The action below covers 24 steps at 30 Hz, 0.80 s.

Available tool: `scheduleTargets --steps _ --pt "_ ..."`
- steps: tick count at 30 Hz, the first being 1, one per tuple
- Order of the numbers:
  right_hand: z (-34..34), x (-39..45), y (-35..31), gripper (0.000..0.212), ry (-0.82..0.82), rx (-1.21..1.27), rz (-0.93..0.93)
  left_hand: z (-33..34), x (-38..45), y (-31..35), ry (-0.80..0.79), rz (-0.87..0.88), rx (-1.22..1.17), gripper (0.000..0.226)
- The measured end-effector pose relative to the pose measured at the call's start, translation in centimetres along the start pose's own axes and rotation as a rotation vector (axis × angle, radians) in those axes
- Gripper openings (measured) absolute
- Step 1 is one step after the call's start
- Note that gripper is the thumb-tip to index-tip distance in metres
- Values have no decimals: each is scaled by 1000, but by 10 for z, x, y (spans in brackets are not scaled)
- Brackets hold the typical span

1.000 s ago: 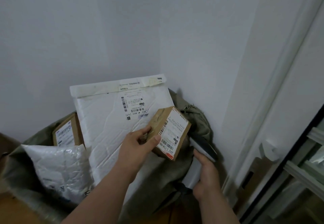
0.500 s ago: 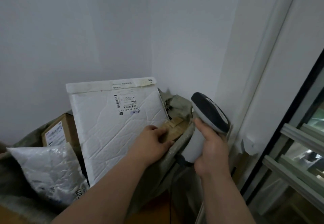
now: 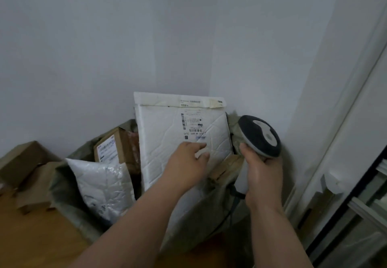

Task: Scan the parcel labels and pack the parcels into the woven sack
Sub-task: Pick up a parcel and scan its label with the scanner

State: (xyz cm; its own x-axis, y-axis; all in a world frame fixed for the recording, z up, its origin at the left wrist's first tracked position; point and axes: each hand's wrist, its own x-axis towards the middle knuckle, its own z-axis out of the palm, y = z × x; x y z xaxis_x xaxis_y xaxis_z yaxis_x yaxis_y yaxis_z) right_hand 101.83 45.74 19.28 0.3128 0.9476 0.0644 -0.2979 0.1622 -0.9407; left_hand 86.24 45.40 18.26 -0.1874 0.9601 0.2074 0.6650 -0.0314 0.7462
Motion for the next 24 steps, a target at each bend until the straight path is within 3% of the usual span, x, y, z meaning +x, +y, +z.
scheduleTargets --steps 6,10,14,18,24 --pt "40 -43 -13 32 -158 -260 -219 -52 -22 -31 185 -55 -106 32" --pt "72 -78 2 15 -322 -210 -10 -87 -48 -60 285 -87 -186 26" --pt "111 -136 26 26 -409 -259 153 -136 -83 -98 344 -103 -271 16" --pt "156 -199 46 28 -485 -307 159 -194 -122 -151 372 -169 -354 23" --pt "216 -282 86 33 -607 -290 223 -260 -182 -234 446 -333 -450 15"
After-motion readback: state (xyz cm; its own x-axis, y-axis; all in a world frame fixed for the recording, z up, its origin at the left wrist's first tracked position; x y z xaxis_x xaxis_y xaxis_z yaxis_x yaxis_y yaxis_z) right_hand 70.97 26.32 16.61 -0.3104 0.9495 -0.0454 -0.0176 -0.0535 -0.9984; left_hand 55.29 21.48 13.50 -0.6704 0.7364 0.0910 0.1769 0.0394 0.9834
